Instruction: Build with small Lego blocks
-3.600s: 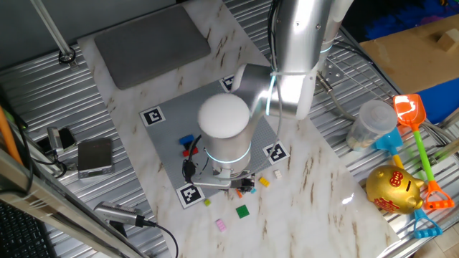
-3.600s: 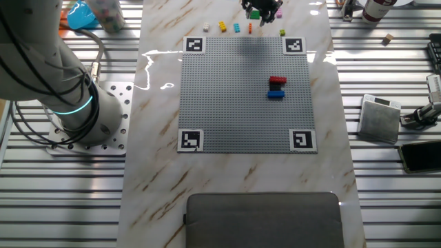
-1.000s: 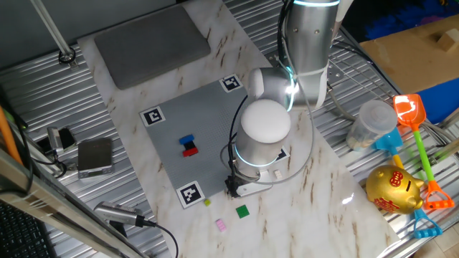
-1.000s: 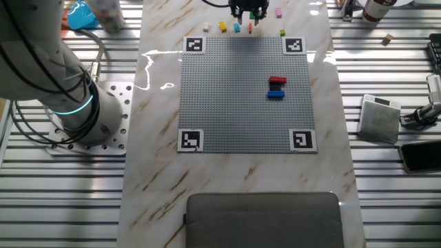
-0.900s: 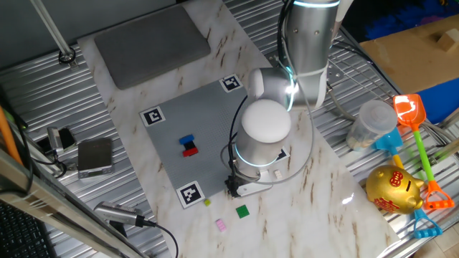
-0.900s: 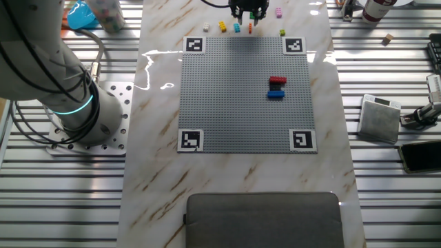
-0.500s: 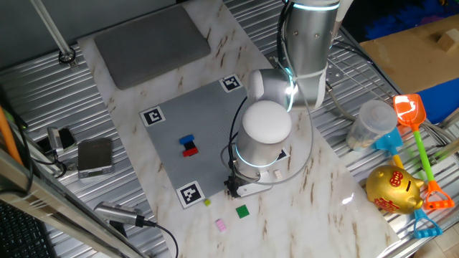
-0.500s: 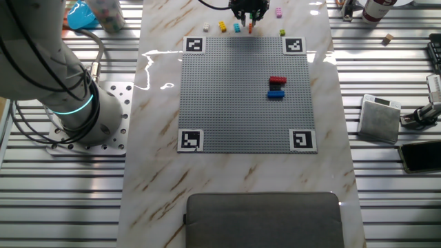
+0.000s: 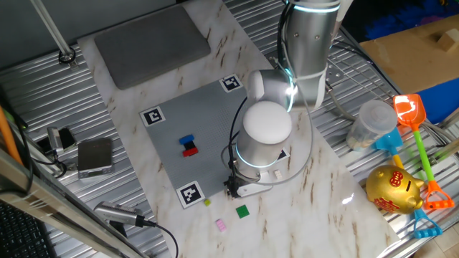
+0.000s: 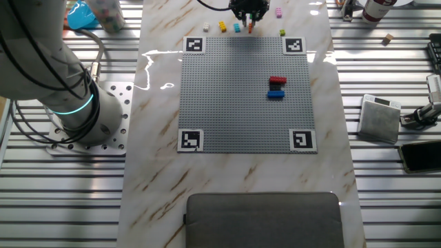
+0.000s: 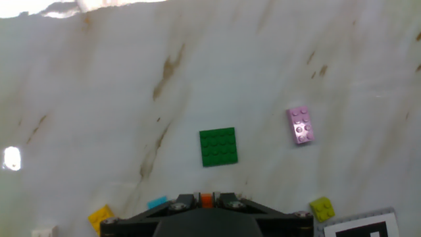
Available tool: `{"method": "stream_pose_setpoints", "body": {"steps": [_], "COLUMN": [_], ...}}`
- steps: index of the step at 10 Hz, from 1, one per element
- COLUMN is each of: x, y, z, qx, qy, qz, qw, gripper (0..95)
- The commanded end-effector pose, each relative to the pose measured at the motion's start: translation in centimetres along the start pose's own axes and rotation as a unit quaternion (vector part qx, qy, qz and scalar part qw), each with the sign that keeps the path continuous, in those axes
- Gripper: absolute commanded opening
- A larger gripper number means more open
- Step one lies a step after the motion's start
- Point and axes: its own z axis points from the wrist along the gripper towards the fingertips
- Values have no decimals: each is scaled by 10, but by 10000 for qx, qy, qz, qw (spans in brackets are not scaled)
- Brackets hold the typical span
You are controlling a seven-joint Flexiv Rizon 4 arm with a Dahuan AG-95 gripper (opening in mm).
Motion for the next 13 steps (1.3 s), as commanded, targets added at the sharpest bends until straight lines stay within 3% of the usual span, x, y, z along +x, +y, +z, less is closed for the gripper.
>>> {"method": "stream_pose_setpoints", "body": {"steps": [1,3,7,10,13], "x": [1,1,1,11,23], "y": [-1,-1,-10,-29,-36], "z": [0,-1,-22,-45,-48], "qx": [15,16,7,-14,-23], "qy": [17,-13,-18,-5,-24], "qz": [11,56,83,-93,-178], "qw": [10000,10000,10000,10000,9998], "gripper": [0,0,0,0,0]}}
